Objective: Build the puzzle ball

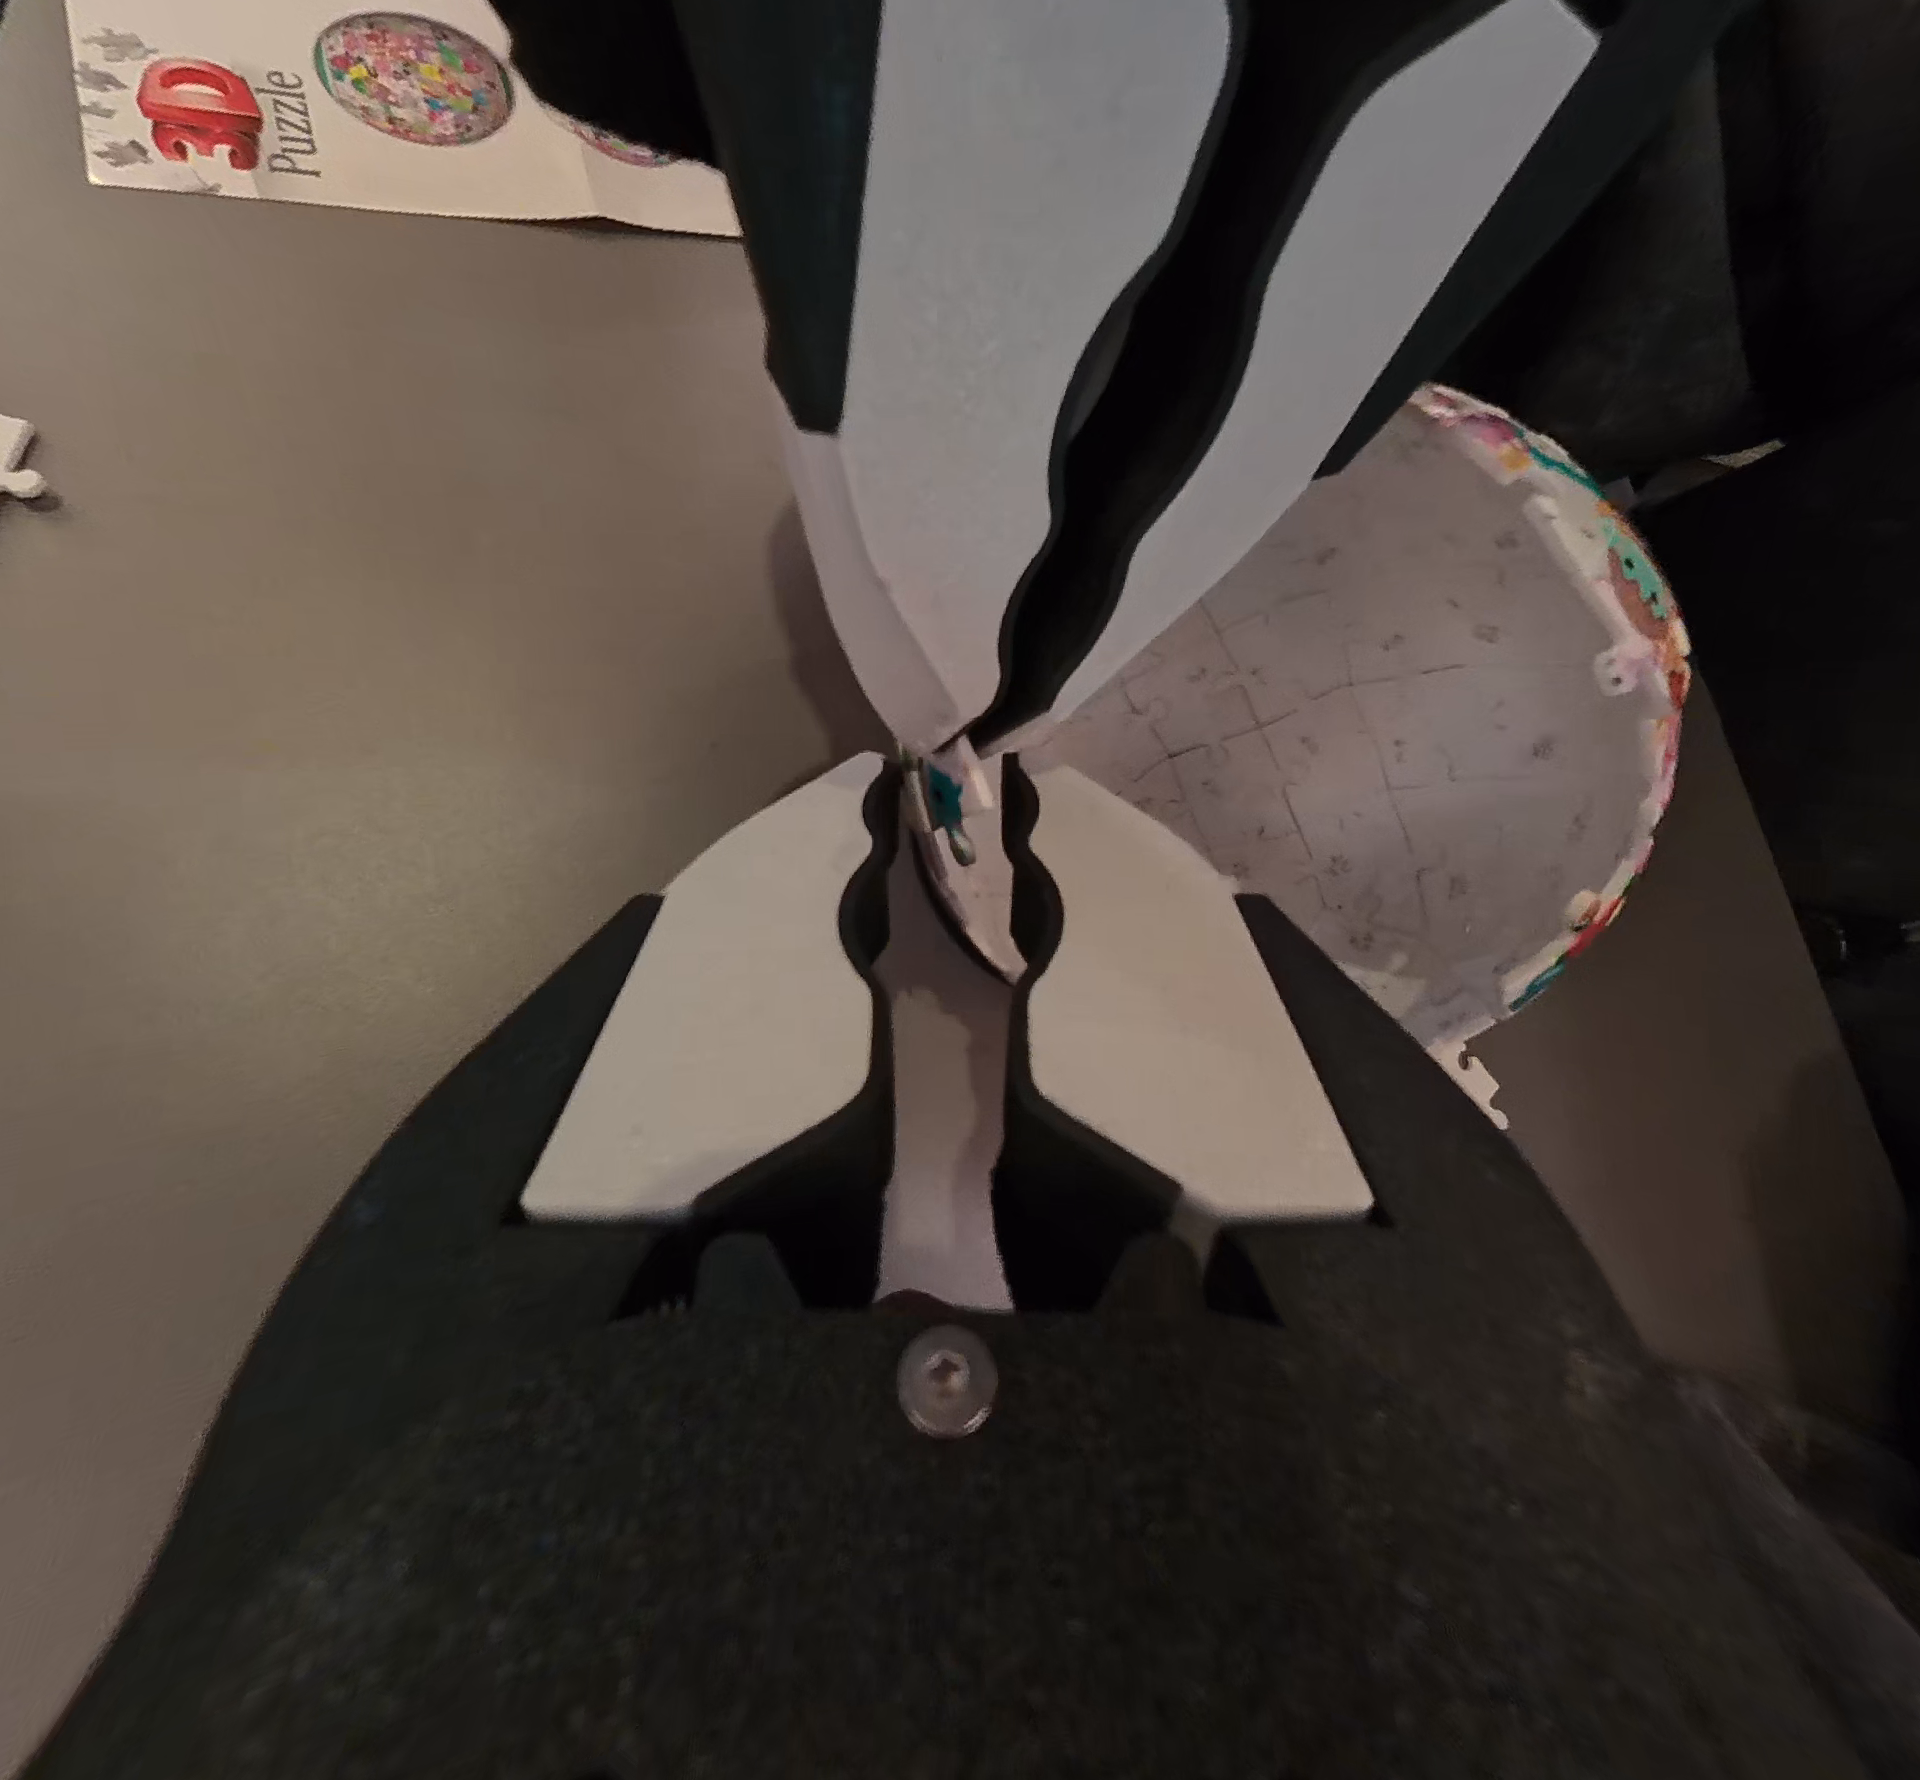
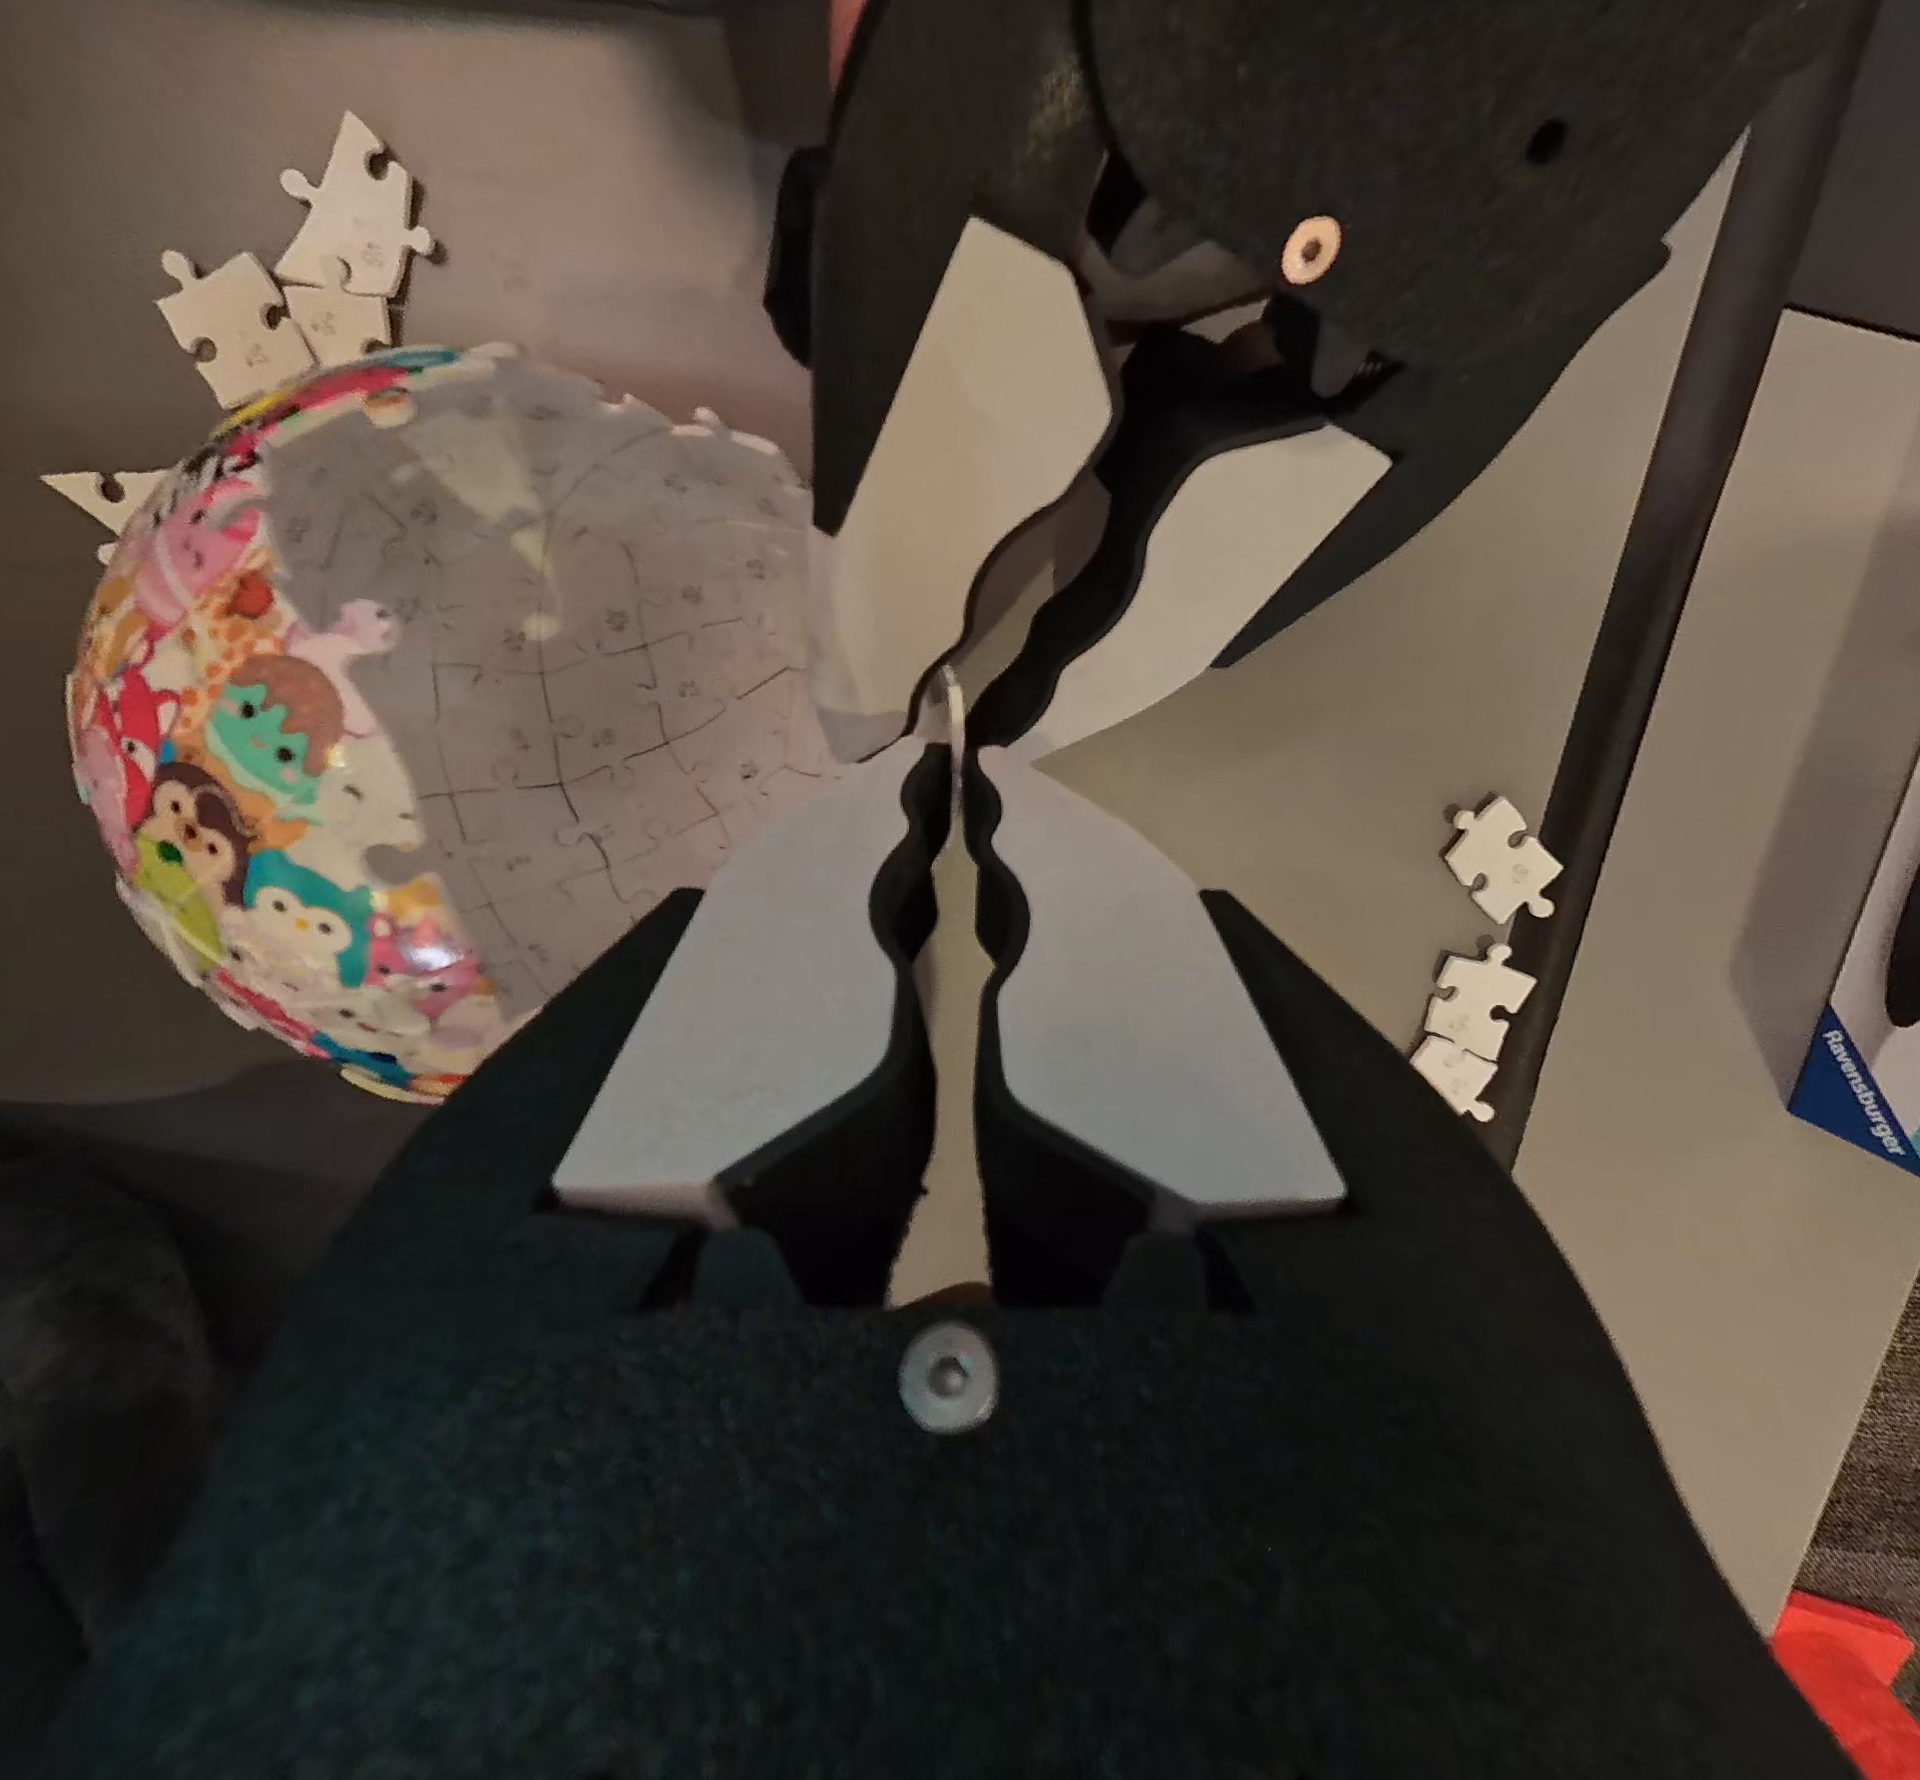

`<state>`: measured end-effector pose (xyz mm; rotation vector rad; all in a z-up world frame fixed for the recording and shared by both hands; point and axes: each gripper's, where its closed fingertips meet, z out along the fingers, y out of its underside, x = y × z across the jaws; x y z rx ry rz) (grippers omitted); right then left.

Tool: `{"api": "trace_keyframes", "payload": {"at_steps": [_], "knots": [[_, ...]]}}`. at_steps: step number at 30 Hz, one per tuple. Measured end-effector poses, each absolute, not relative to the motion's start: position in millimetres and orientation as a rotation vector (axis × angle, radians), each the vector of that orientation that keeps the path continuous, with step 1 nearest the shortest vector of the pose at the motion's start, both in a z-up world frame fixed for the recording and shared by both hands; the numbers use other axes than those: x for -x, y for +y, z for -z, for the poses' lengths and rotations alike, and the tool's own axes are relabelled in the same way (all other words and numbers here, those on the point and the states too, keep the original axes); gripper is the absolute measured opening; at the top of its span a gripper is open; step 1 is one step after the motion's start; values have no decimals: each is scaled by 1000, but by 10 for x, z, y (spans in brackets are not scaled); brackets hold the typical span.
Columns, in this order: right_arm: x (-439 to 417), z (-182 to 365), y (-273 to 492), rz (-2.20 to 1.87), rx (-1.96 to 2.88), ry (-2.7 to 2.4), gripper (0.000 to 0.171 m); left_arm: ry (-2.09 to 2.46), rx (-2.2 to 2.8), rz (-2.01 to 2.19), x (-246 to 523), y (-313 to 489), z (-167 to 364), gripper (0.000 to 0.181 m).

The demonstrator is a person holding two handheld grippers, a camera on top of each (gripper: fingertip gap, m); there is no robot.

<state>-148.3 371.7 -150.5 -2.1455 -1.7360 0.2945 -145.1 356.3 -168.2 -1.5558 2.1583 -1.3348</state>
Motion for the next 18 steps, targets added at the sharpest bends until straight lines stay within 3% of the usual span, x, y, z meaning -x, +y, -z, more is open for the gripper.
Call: {"api": "trace_keyframes", "payload": {"at_steps": [18], "knots": [[1415,1508,3758,-239,2090,-1763,2,2112,1520,1215,1359,3642,1709,3]]}}
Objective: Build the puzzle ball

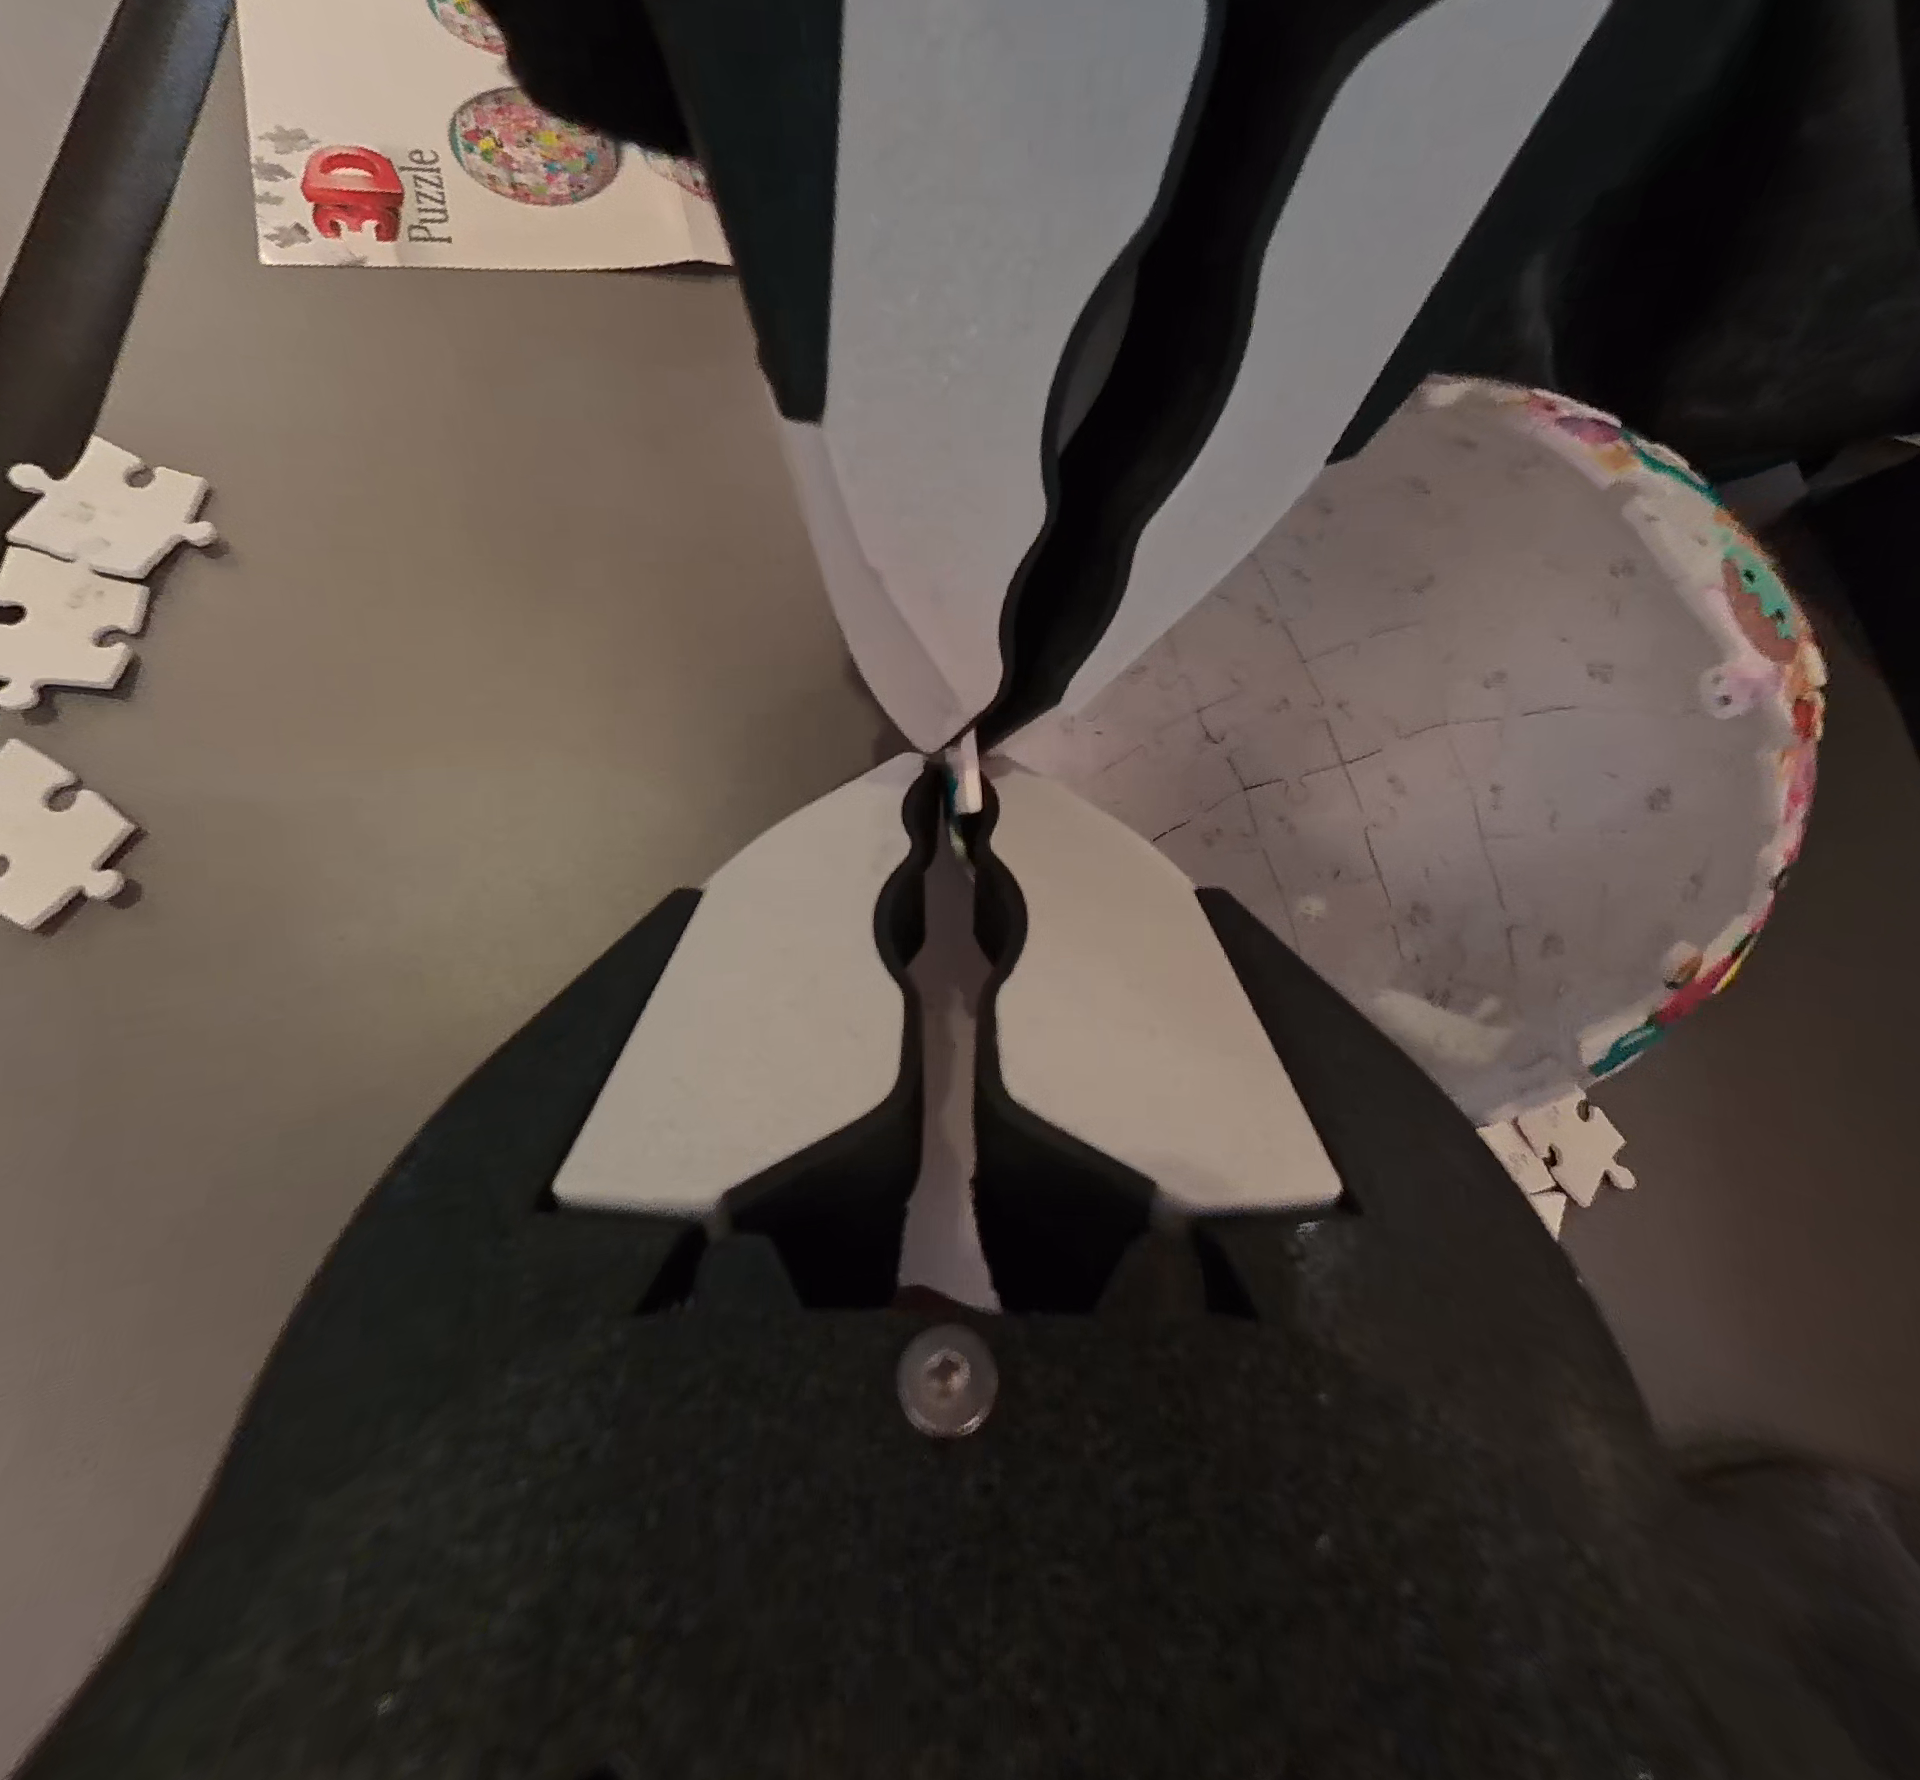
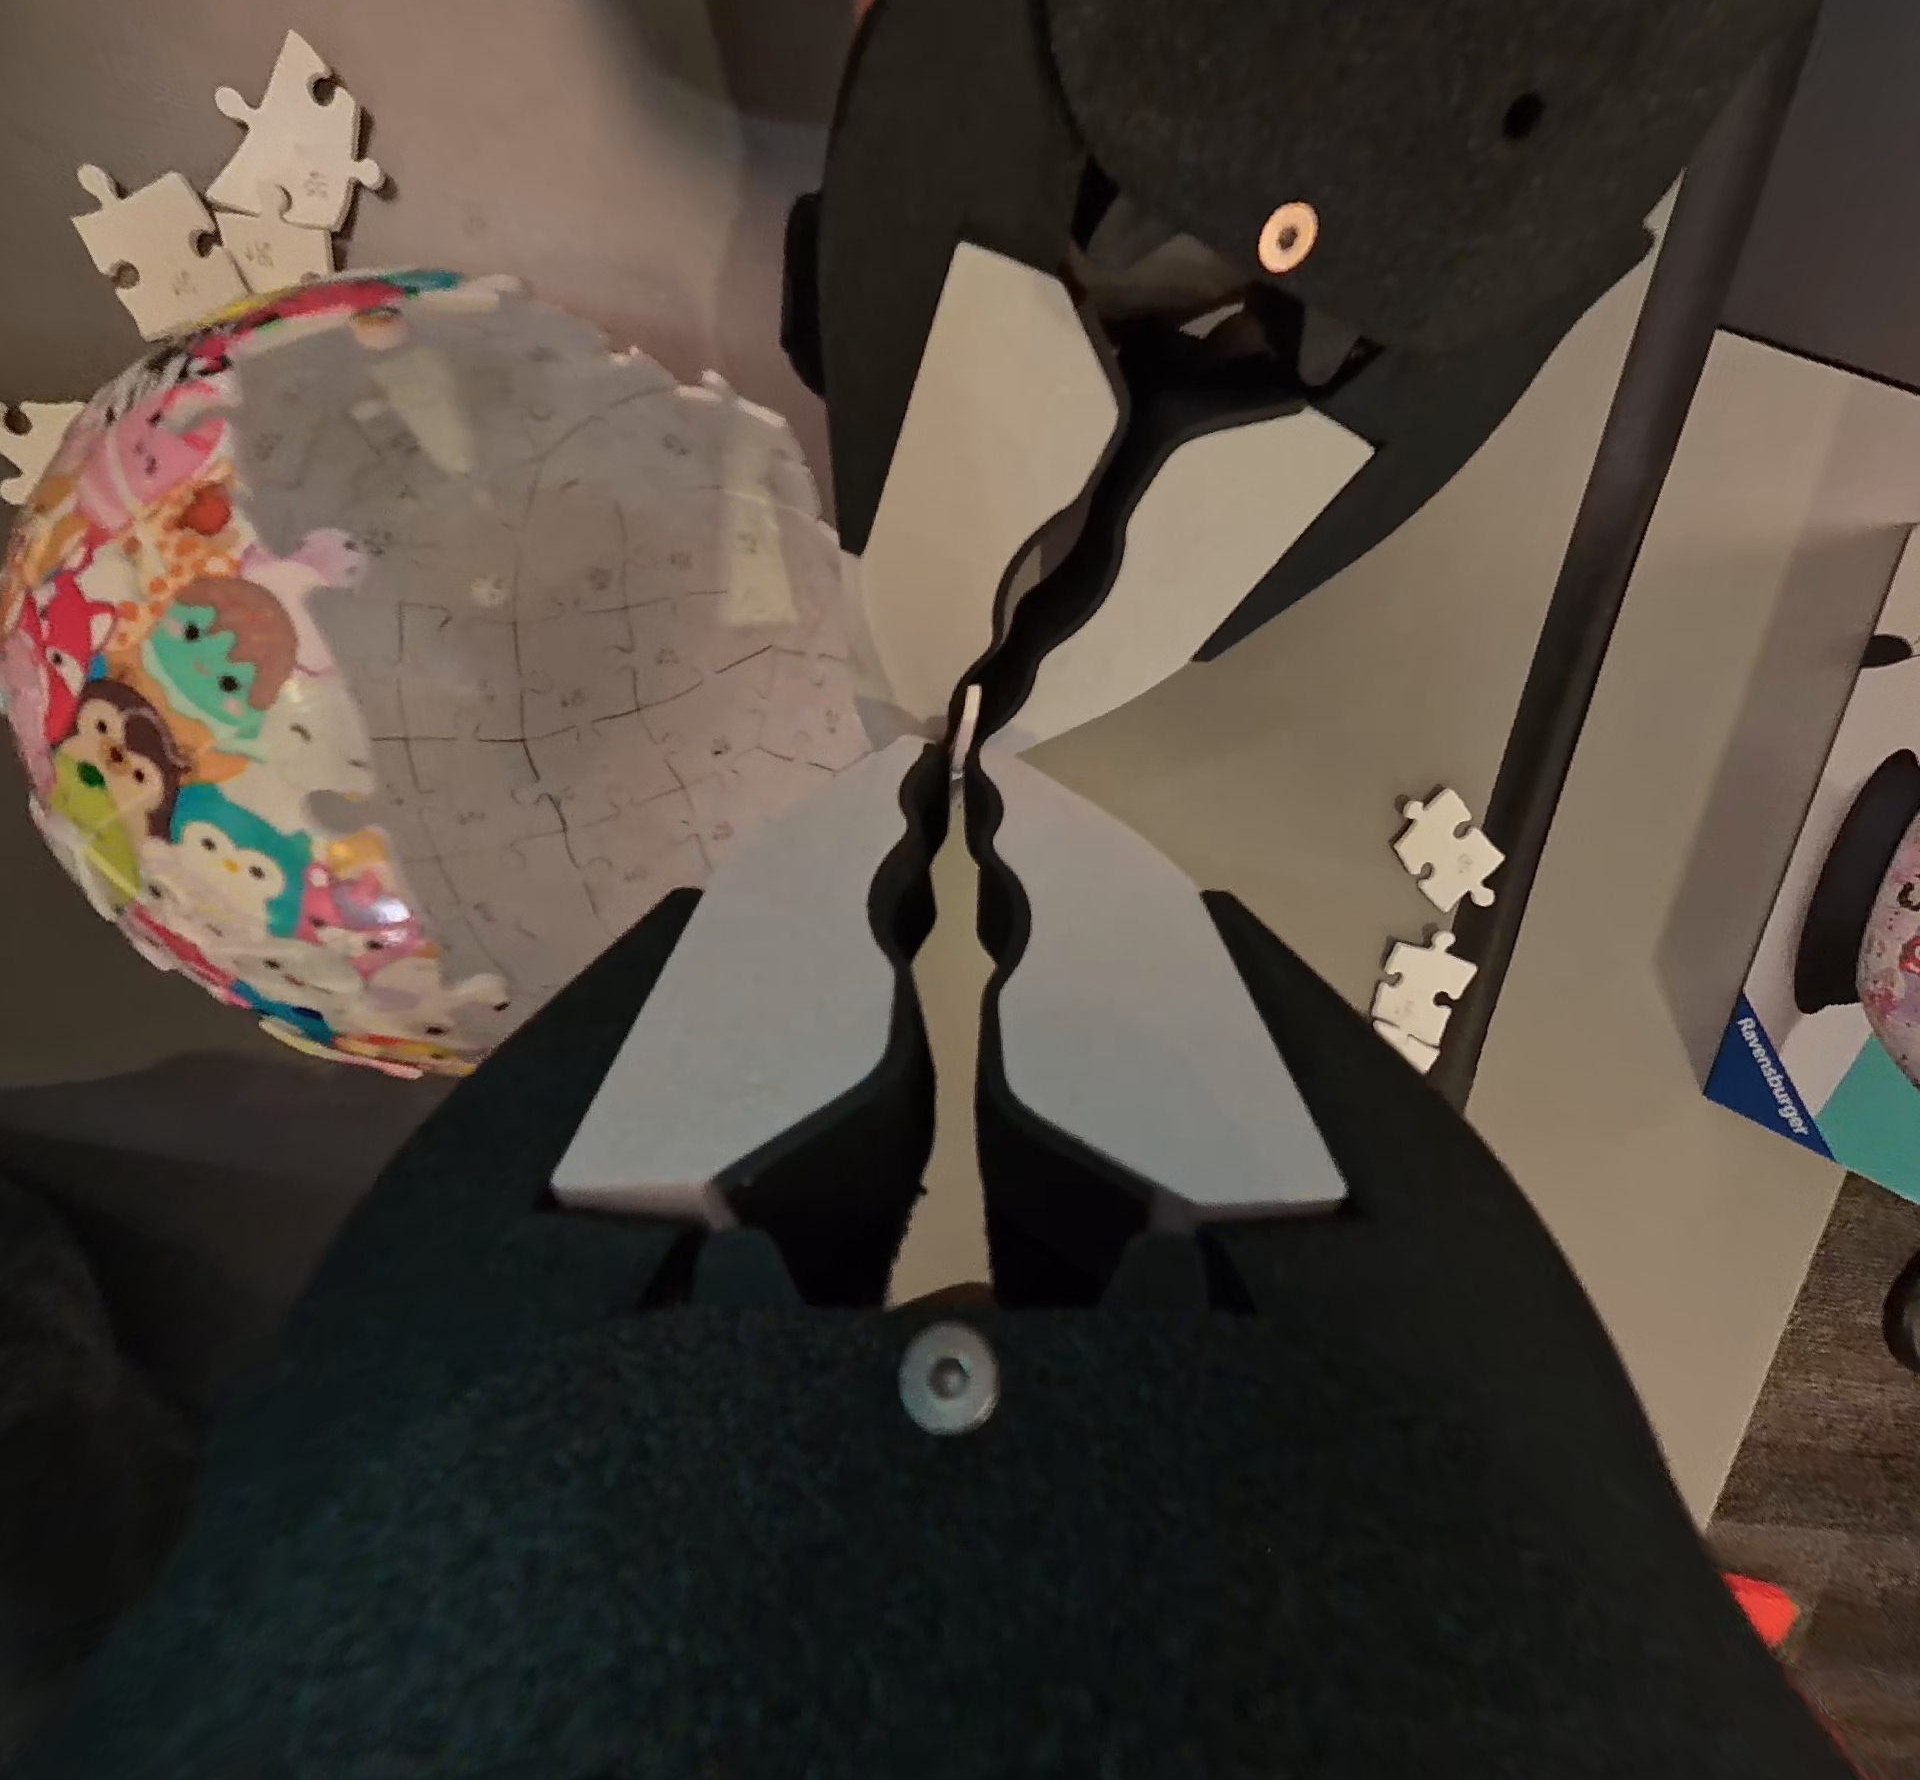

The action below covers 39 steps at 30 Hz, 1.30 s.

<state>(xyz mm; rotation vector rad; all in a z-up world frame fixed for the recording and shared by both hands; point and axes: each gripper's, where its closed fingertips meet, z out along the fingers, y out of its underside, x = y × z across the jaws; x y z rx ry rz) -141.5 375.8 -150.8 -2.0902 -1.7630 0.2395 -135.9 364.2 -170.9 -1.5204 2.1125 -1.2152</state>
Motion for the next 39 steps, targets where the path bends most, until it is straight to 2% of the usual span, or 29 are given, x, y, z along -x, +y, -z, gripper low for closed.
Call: {"api": "trace_keyframes", "payload": {"at_steps": [6,13,16,20,24,26,28,35,39], "knots": [[1394,1506,3771,-242,2097,-1729,4,2100,1537,1195,1347,3657,1707,3],[1313,1575,3729,-328,2262,-1644,15,2125,1545,1181,1355,3635,1755,2],[1305,1546,3778,-275,2229,-1650,26,2125,1547,1189,1359,3636,1756,2],[1218,1555,3730,-275,2272,-1648,29,2121,1545,1203,1372,3648,1739,2],[1239,1614,3676,-370,2311,-1652,27,2117,1546,1216,1376,3649,1732,2],[1246,1642,3688,-359,2321,-1668,19,2117,1546,1213,1375,3651,1731,2],[1282,1619,3654,-392,2307,-1696,4,2117,1543,1209,1377,3652,1727,2],[1271,1556,3685,-345,2274,-1699,2,2139,1539,1255,1449,3633,1668,13],[1268,1548,3703,-328,2260,-1701,2,2138,1536,1257,1473,3651,1650,13]]}}
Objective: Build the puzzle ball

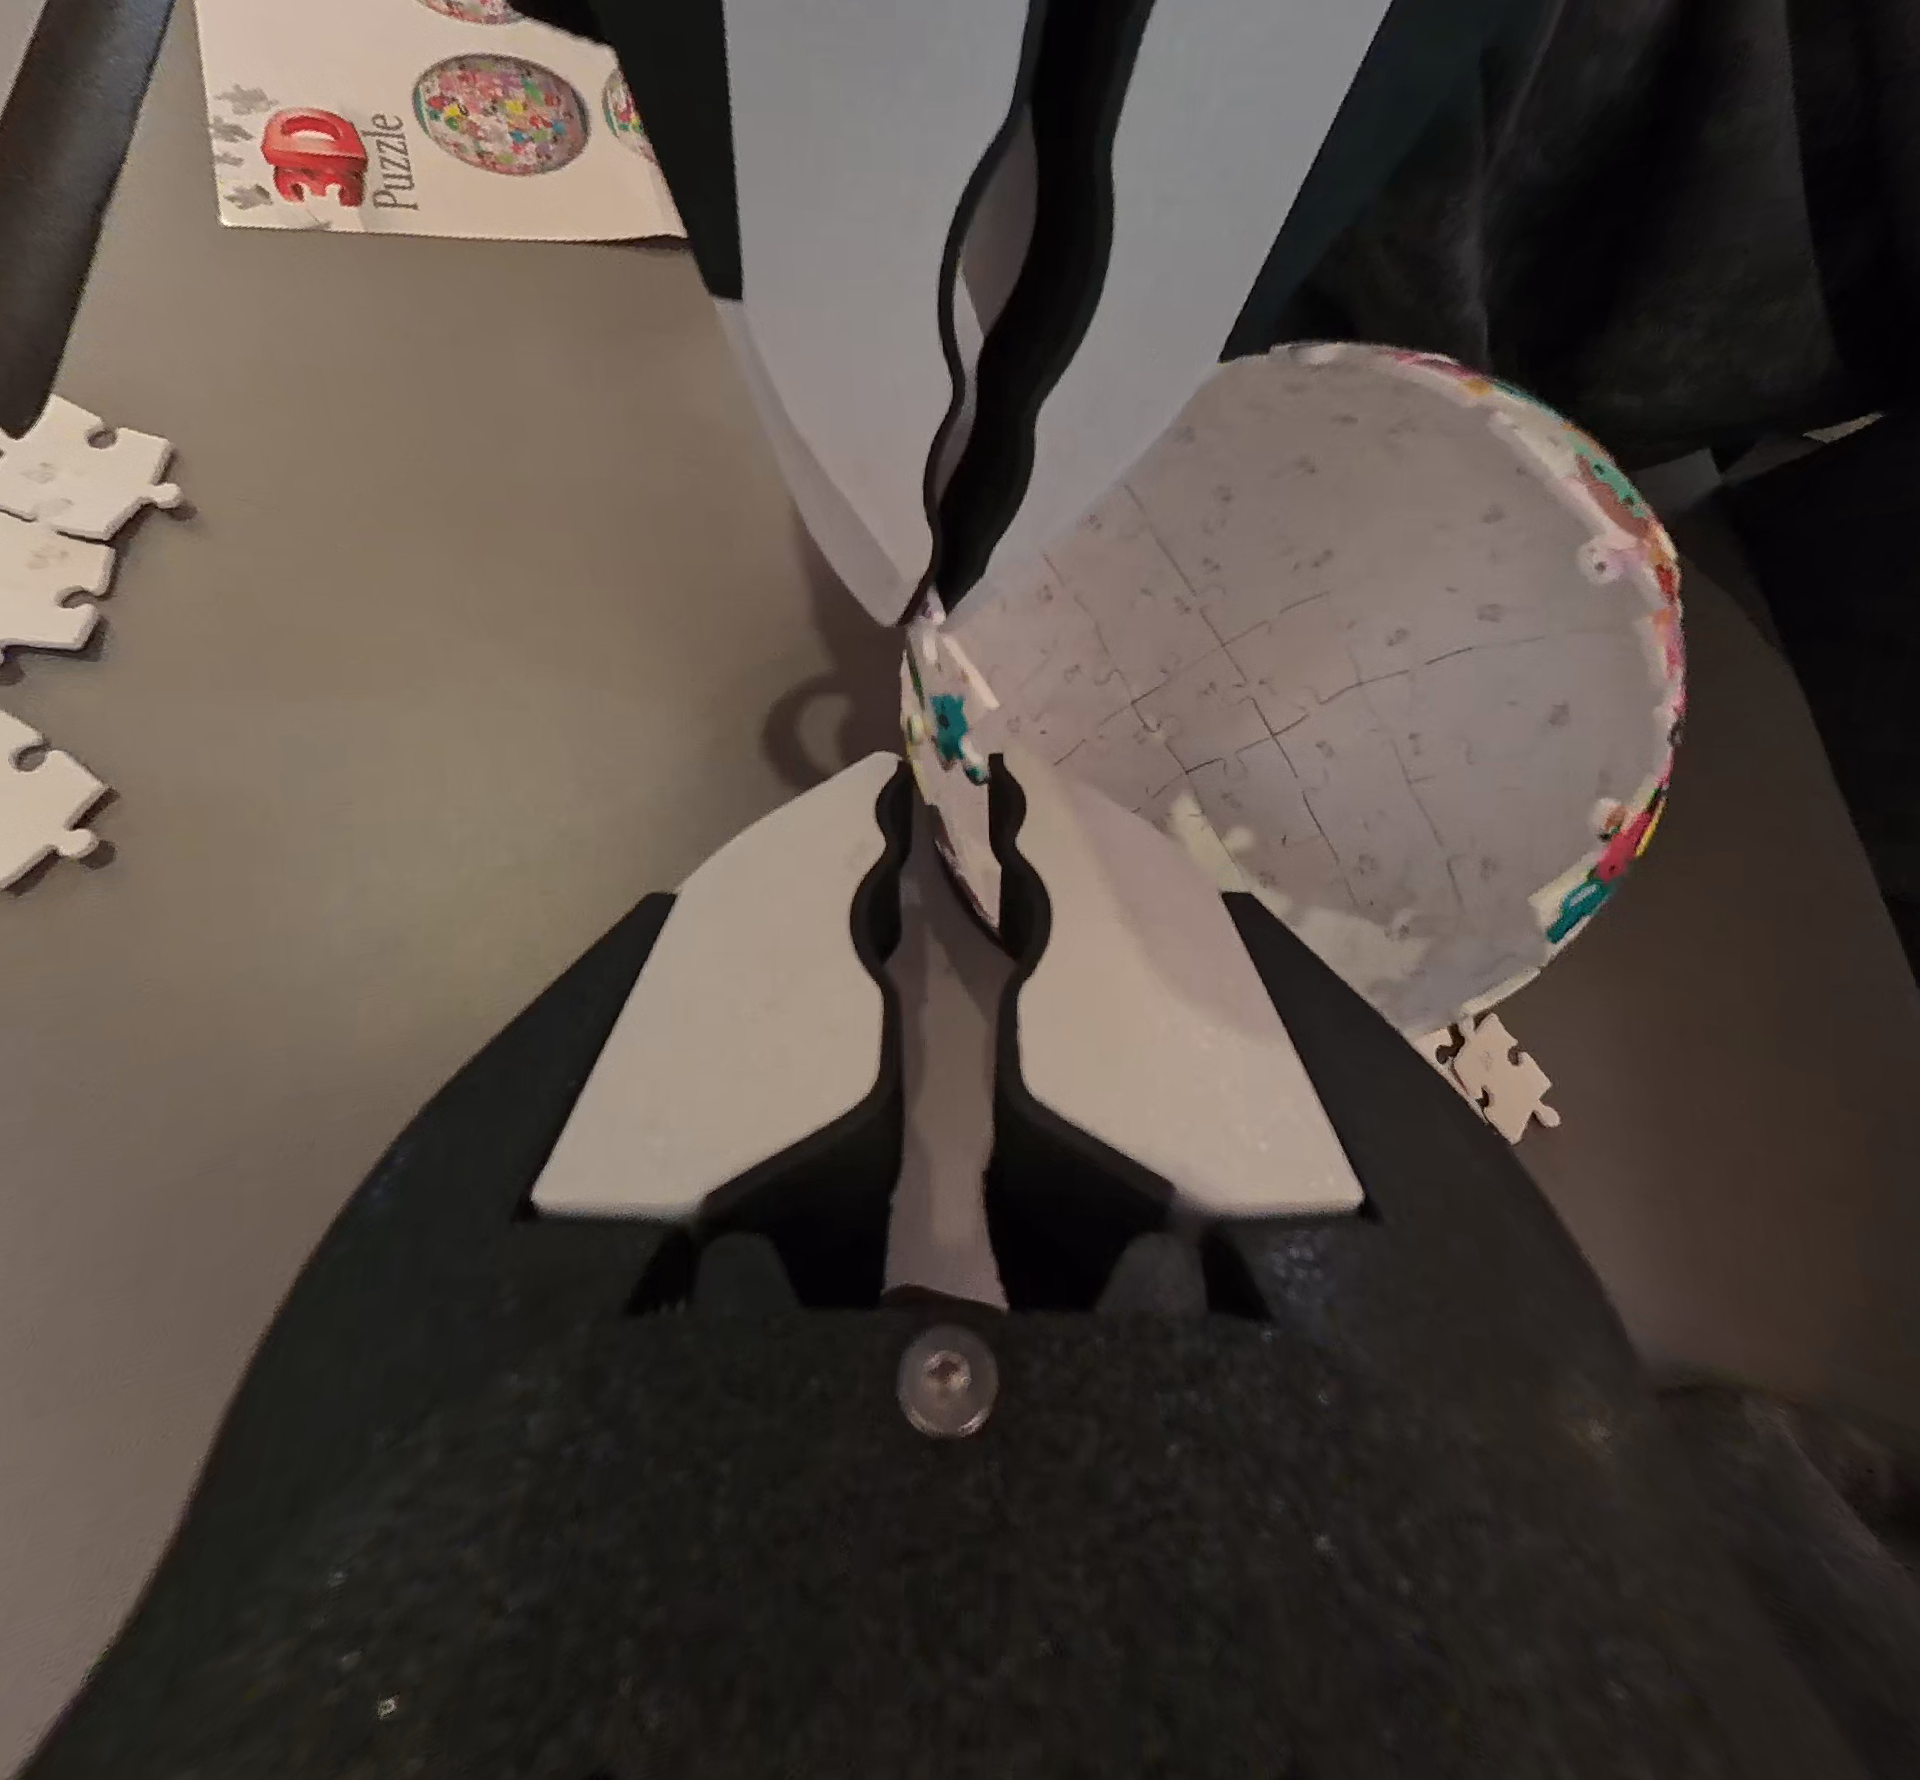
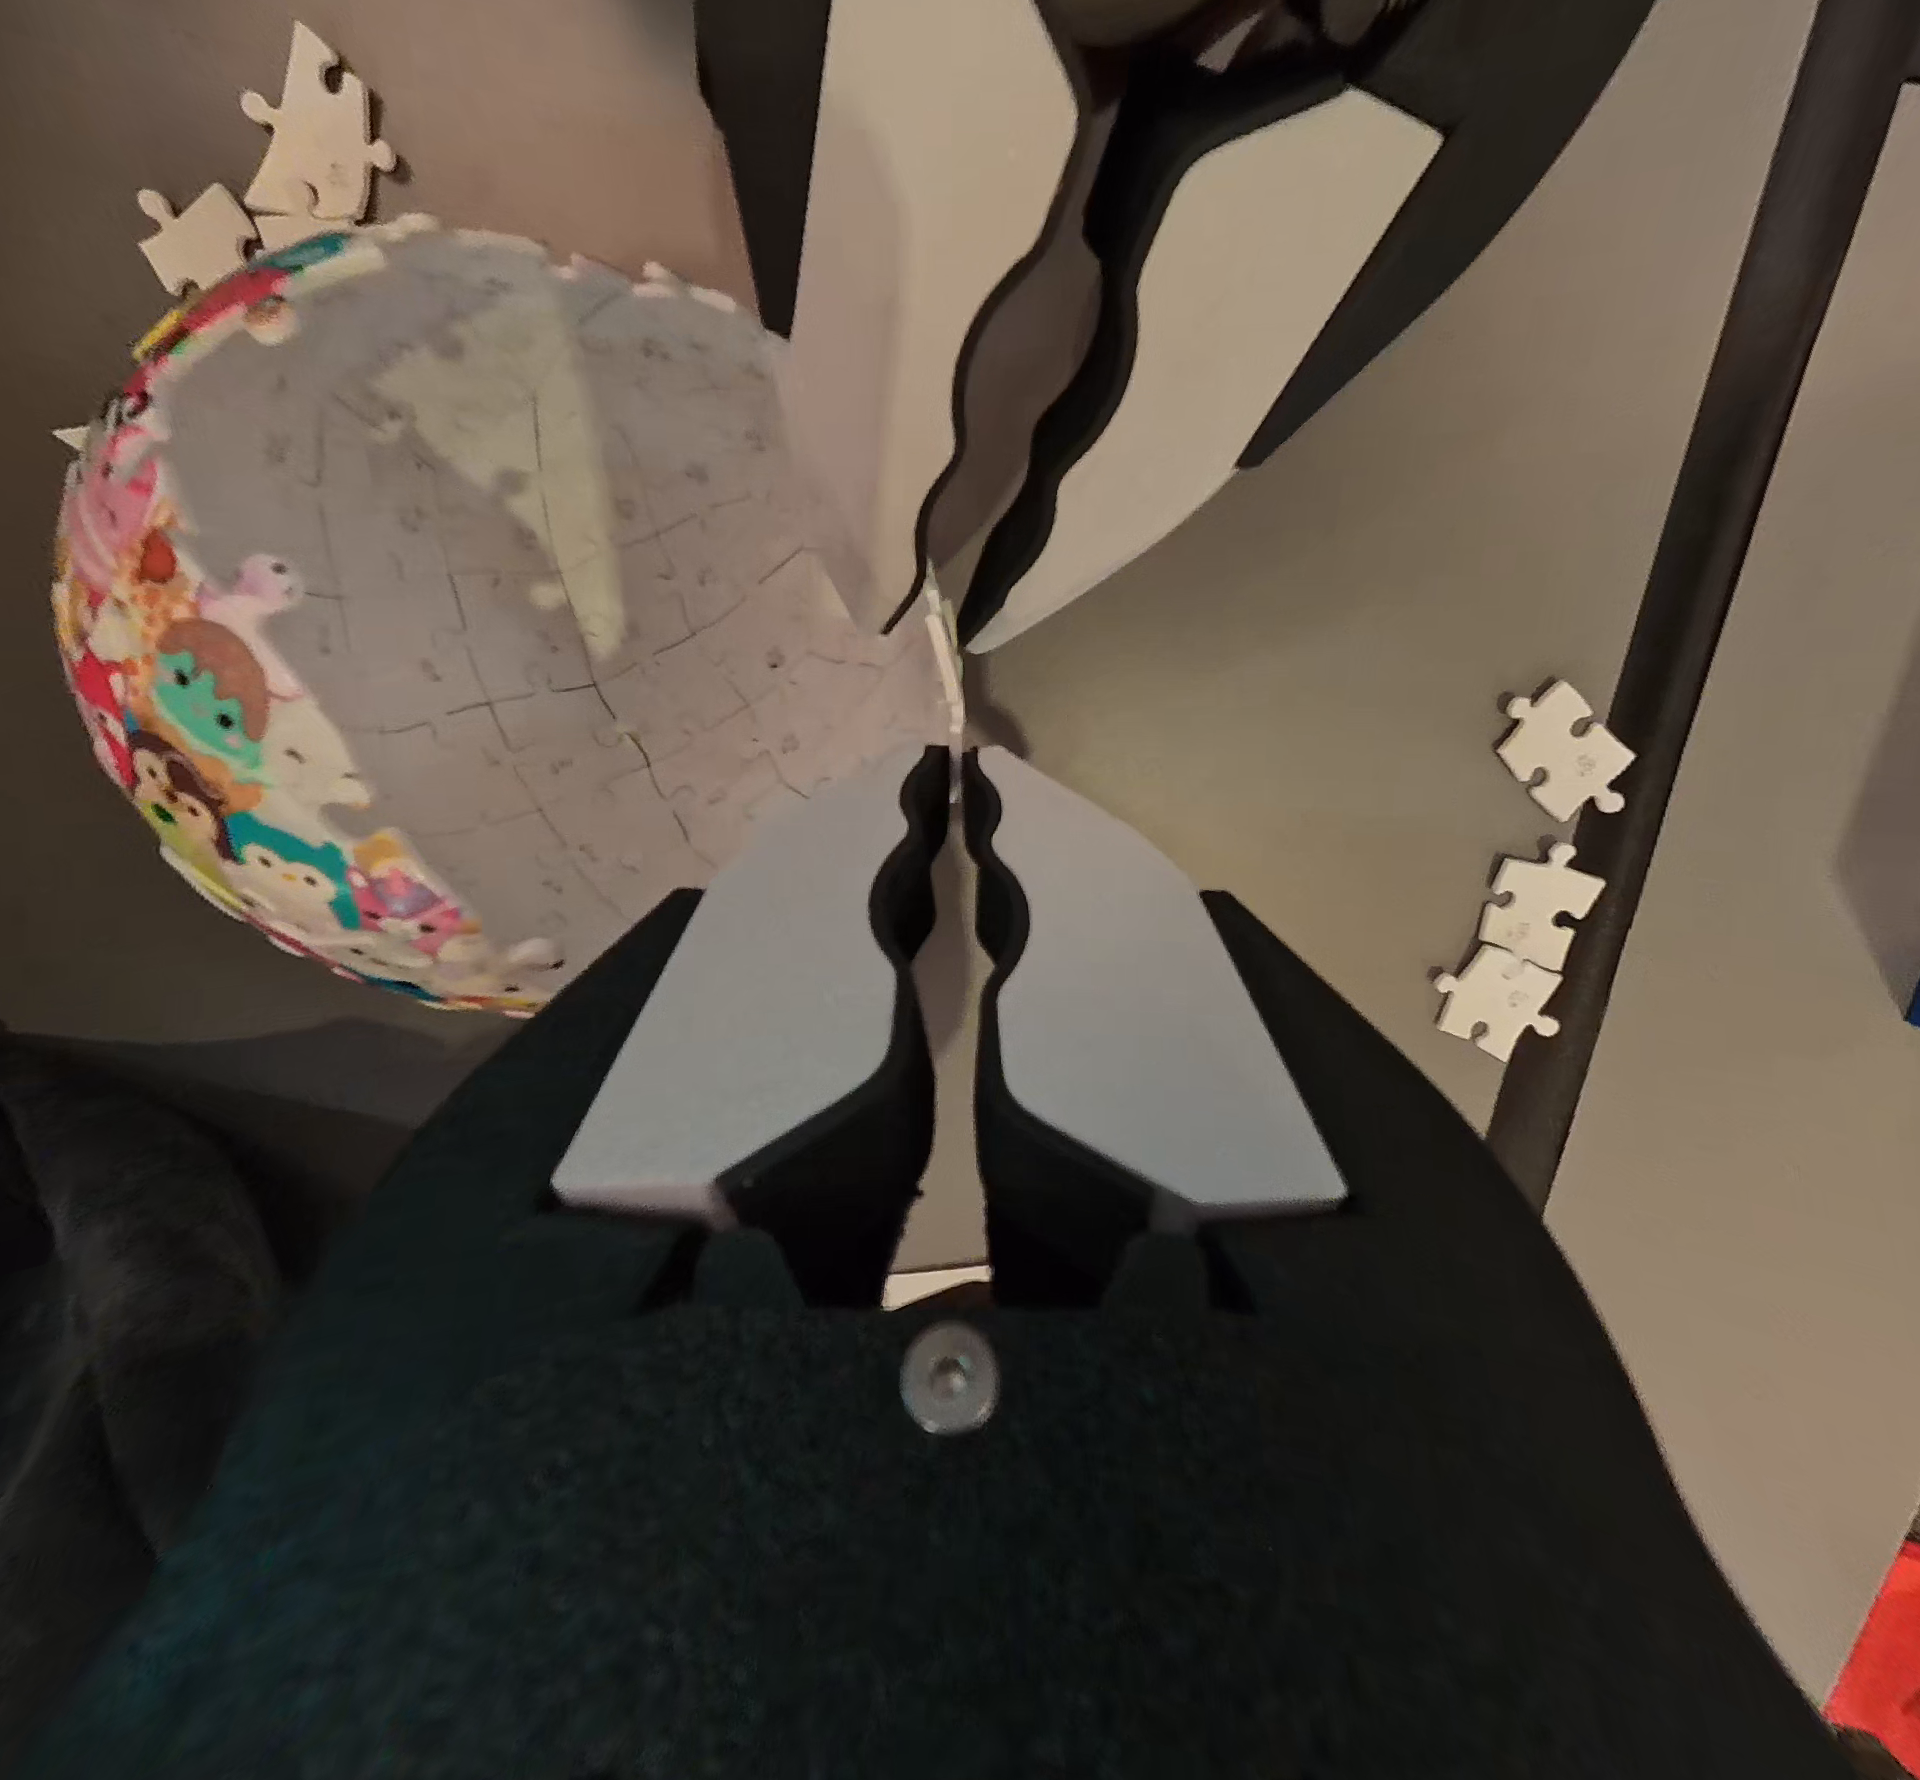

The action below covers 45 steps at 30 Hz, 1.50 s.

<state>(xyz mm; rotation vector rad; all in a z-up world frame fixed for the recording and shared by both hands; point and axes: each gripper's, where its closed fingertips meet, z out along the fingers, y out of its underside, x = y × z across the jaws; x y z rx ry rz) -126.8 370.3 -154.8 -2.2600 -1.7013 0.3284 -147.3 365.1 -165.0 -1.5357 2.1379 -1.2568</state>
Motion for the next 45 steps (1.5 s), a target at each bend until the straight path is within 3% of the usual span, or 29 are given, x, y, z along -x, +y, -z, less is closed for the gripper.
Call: {"api": "trace_keyframes", "payload": {"at_steps": [22,35,39,41,45], "knots": [[1328,1543,3759,-380,2272,-1636,2,2116,1565,1277,1428,3660,1664,14],[1282,1563,3759,-257,2186,-1672,4,2092,1510,1114,1346,3728,1708,3],[1241,1625,3810,-213,2221,-1664,28,2100,1491,1060,1343,3730,1708,2],[1259,1663,3814,-246,2241,-1660,33,2100,1486,1043,1339,3729,1706,2],[1323,1669,3803,-322,2203,-1675,15,2098,1491,1035,1338,3730,1709,2]]}}
